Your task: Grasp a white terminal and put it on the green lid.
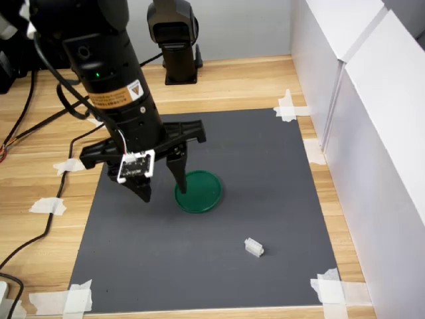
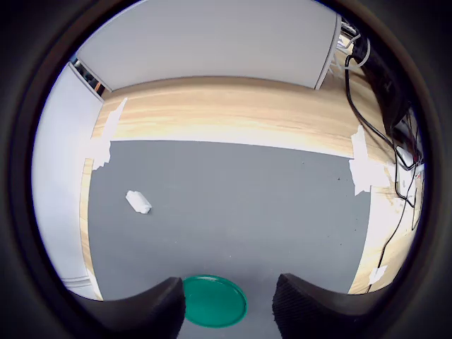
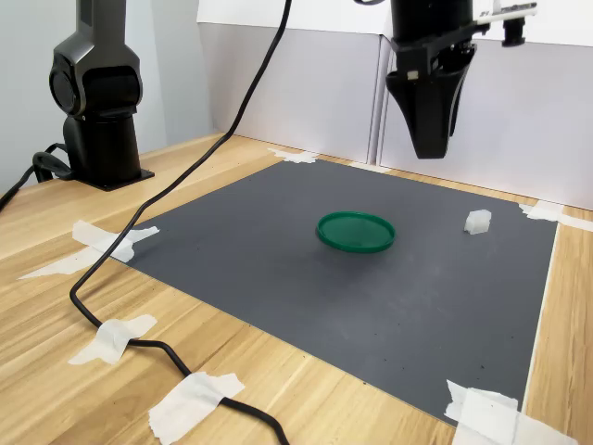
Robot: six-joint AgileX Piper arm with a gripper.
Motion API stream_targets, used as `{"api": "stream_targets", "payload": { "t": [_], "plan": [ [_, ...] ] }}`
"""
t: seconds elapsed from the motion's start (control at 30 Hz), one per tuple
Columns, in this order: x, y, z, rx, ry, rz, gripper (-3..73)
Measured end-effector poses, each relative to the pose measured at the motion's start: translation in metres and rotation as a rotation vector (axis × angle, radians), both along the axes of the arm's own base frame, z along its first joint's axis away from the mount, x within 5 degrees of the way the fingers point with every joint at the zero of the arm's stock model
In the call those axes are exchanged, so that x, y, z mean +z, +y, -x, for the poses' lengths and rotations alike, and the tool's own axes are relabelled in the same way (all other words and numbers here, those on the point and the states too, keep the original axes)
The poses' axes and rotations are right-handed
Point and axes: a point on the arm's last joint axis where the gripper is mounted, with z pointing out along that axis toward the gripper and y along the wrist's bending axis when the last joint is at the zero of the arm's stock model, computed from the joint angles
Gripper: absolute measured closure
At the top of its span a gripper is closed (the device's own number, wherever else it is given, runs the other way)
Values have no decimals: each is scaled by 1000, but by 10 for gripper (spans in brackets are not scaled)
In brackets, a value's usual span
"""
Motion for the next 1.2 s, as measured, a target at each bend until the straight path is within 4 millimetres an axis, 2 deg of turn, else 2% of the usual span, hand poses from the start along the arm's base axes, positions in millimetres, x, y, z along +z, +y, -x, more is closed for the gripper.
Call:
{"api": "stream_targets", "payload": {
  "t": [0.37, 0.43, 0.6, 1.0, 1.2],
  "plan": [
    [-10, 84, 4, 158, -17, 6, 173],
    [-16, 93, 2, 156, -28, 4, 173],
    [-34, 99, -10, 117, -53, 1, 173],
    [-61, 102, -24, 109, -69, 2, 173],
    [-65, 111, -26, 147, -90, 9, 178]
  ]
}}
